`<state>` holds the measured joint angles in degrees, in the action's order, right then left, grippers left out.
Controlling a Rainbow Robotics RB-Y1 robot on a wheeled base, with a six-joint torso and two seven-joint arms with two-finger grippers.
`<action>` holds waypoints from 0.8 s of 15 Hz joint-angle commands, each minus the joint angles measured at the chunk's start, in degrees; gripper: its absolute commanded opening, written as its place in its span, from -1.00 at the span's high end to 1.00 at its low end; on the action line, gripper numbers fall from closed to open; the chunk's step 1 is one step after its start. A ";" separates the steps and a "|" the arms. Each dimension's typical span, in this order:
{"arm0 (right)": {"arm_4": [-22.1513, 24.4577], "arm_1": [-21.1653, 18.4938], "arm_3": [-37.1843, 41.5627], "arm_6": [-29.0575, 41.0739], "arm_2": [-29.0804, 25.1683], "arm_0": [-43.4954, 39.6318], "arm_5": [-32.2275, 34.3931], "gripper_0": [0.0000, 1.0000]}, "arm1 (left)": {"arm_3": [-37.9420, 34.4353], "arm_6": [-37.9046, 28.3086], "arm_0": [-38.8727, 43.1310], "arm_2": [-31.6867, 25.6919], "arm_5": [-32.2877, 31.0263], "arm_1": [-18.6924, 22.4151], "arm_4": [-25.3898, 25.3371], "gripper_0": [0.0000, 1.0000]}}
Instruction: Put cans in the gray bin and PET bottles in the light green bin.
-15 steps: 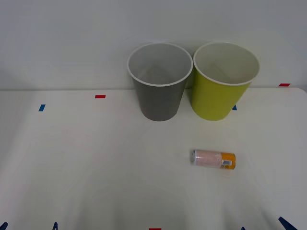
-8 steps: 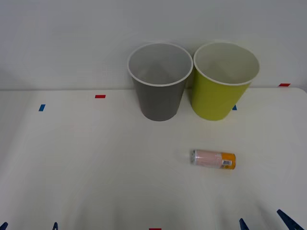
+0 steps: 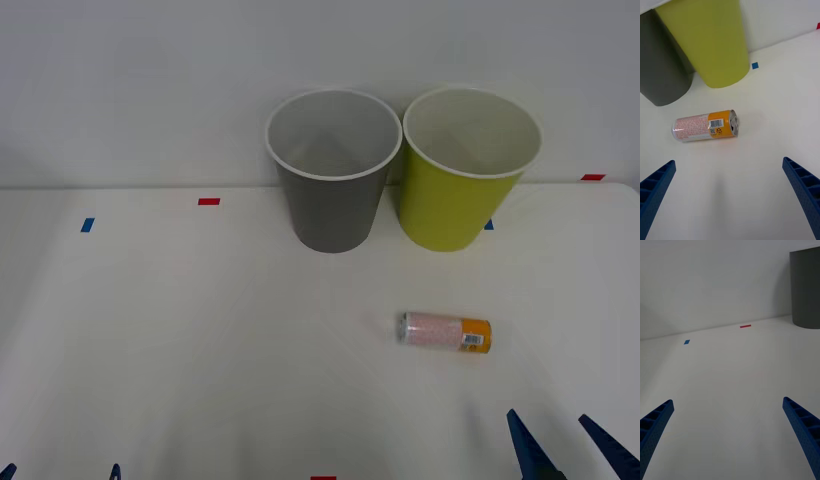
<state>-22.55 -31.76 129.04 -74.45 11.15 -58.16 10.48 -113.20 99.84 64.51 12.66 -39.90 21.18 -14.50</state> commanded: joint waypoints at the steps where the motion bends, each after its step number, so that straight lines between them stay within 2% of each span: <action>1: -5.66 2.05 2.09 0.27 -2.01 4.28 -7.67 -0.98 | -0.01 0.00 0.00 0.00 0.00 0.00 0.00 -1.00; 5: -6.98 1.44 2.97 0.80 -5.17 7.54 -13.91 -0.98 | -0.01 0.00 0.00 0.00 0.00 0.00 0.00 -1.00; 8: -8.12 0.12 3.23 2.82 -5.44 7.71 -14.26 -0.97 | -0.01 0.00 0.00 0.00 0.00 0.00 0.00 -1.00; 9: -8.47 -0.50 3.32 5.63 -5.44 7.89 -14.96 -0.98 | -0.01 0.00 0.00 0.00 0.00 0.00 0.00 -1.00; 12: -8.83 -1.38 8.60 17.06 -6.67 8.50 -25.07 -0.97 | -0.01 0.00 0.00 0.00 0.00 0.00 0.00 -1.00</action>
<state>-31.22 -32.83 134.85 -62.22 5.20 -50.09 -9.92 -113.20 99.84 64.51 12.66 -39.90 21.18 -14.50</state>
